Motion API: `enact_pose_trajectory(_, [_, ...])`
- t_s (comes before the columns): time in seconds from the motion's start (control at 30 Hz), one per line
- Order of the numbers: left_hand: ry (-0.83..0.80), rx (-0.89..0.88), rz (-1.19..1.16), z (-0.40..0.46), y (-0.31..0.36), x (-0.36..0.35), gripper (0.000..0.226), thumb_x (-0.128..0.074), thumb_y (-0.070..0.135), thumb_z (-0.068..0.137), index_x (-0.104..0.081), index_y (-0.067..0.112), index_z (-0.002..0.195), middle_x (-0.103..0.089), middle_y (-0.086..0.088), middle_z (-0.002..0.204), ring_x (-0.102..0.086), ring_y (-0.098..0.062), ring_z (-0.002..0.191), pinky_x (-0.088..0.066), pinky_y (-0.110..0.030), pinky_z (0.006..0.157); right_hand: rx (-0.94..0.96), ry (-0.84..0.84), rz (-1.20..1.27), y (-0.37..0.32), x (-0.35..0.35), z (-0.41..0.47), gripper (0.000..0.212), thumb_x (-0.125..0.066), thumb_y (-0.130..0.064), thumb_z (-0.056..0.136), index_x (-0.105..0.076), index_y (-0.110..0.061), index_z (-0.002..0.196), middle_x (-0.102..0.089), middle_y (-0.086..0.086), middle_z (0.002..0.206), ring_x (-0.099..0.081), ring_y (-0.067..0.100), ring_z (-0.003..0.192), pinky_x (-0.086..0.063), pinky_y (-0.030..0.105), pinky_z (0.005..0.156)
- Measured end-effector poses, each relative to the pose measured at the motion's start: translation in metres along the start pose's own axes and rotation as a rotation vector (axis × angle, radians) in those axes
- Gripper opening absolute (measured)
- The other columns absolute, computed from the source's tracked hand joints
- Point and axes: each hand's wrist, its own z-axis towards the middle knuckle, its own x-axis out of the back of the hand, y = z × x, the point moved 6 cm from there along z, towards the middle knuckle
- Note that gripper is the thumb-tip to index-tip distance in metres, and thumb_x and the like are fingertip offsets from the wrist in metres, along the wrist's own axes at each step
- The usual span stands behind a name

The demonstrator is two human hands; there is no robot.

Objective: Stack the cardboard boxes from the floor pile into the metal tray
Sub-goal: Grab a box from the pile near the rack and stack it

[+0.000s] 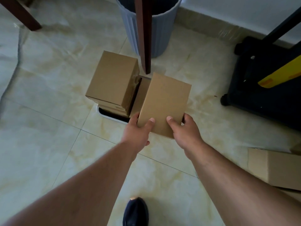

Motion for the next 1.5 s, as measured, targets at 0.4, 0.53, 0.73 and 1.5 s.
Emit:
enact_pose_trajectory(0.4, [0.071, 0.047, 0.008, 0.044, -0.015, 0.013, 0.072, -0.079, 0.055, 0.082, -0.046, 0.026, 0.139, -0.062, 0.014, 0.111, -0.065, -0.016, 0.106, -0.059, -0.046, 0.097, 0.004, -0.025, -0.109, -0.018, -0.027, 0.027, 0.041, -0.067, -0.039, 0.095, -0.06, -0.021, 0.13, -0.066, -0.01, 0.112, -0.065, 0.018, 0.105, -0.052, 0.033, 0.087])
enact_pose_trajectory(0.53, [0.059, 0.06, -0.024, 0.049, -0.021, 0.013, 0.07, -0.079, 0.05, 0.083, -0.047, 0.027, 0.141, -0.062, 0.017, 0.111, -0.066, -0.017, 0.108, -0.058, -0.044, 0.1, 0.008, -0.022, -0.135, -0.013, -0.031, 0.03, 0.042, -0.068, -0.038, 0.094, -0.058, -0.021, 0.131, -0.062, -0.015, 0.104, -0.062, 0.016, 0.101, -0.048, 0.03, 0.083])
enact_pose_trajectory(0.73, [0.051, 0.21, -0.255, 0.036, -0.035, 0.004, 0.025, -0.076, 0.037, 0.093, -0.051, 0.035, 0.095, -0.057, 0.018, 0.095, -0.072, -0.017, 0.098, -0.055, -0.034, 0.095, 0.014, 0.018, -0.141, -0.009, -0.034, 0.033, 0.047, -0.069, -0.042, 0.091, -0.059, -0.023, 0.133, -0.066, -0.006, 0.121, -0.066, 0.019, 0.106, -0.054, 0.035, 0.088])
enact_pose_trajectory(1.5, [0.018, 0.165, -0.273, 0.054, -0.028, -0.002, 0.042, -0.065, 0.046, 0.097, -0.061, 0.024, 0.132, -0.063, 0.018, 0.102, -0.069, -0.023, 0.111, -0.055, -0.041, 0.105, 0.036, 0.012, -0.053, -0.029, -0.049, 0.045, 0.03, -0.065, -0.033, 0.097, -0.067, -0.023, 0.125, -0.073, -0.012, 0.11, -0.068, 0.005, 0.095, -0.058, 0.042, 0.095])
